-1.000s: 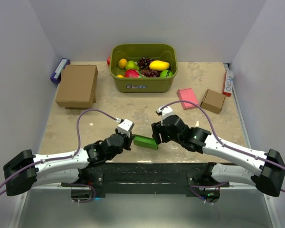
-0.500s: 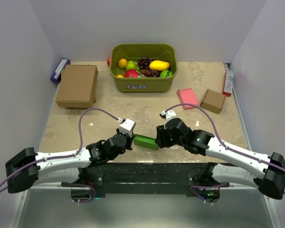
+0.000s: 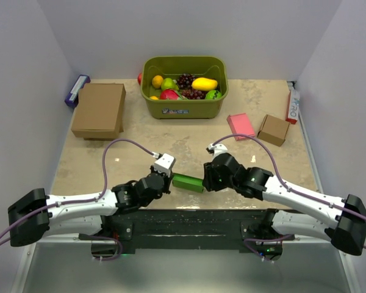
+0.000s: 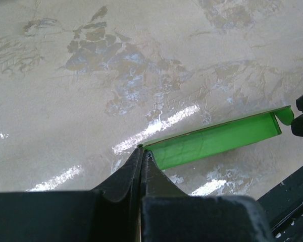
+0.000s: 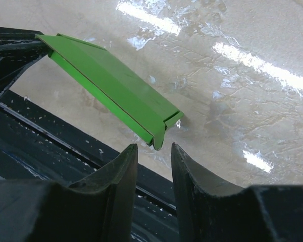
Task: Fold the paper box
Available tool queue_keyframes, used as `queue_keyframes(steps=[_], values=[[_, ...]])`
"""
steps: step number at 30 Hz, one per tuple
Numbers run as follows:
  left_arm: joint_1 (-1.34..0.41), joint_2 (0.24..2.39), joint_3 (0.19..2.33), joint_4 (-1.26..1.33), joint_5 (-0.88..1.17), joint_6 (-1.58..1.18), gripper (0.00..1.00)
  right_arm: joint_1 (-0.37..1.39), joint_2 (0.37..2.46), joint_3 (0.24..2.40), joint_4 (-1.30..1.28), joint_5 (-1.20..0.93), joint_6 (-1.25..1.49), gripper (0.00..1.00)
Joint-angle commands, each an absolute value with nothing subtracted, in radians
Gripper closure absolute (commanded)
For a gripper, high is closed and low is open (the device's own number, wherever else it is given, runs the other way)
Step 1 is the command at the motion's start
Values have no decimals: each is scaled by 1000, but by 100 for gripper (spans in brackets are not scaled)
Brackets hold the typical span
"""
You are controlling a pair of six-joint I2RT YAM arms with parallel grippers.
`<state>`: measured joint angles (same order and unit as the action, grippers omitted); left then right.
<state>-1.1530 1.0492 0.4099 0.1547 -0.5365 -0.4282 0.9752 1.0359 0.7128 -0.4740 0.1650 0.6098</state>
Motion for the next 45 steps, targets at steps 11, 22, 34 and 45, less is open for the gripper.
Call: queue_keyframes(steps=[11,22,34,45], values=[[-1181,1072,433,81,-554,-448,100,980,1098,726,-439,166,643,92],[-1226,1104,445,64,-606,-443,100,982,1132,772,-463,146,742,100],[-1279,1149,456,51,-684,-440,100,918,1075,690,-376,53,834,100],[-1318,1183,462,52,-722,-416,100,841,990,575,-242,2,937,100]])
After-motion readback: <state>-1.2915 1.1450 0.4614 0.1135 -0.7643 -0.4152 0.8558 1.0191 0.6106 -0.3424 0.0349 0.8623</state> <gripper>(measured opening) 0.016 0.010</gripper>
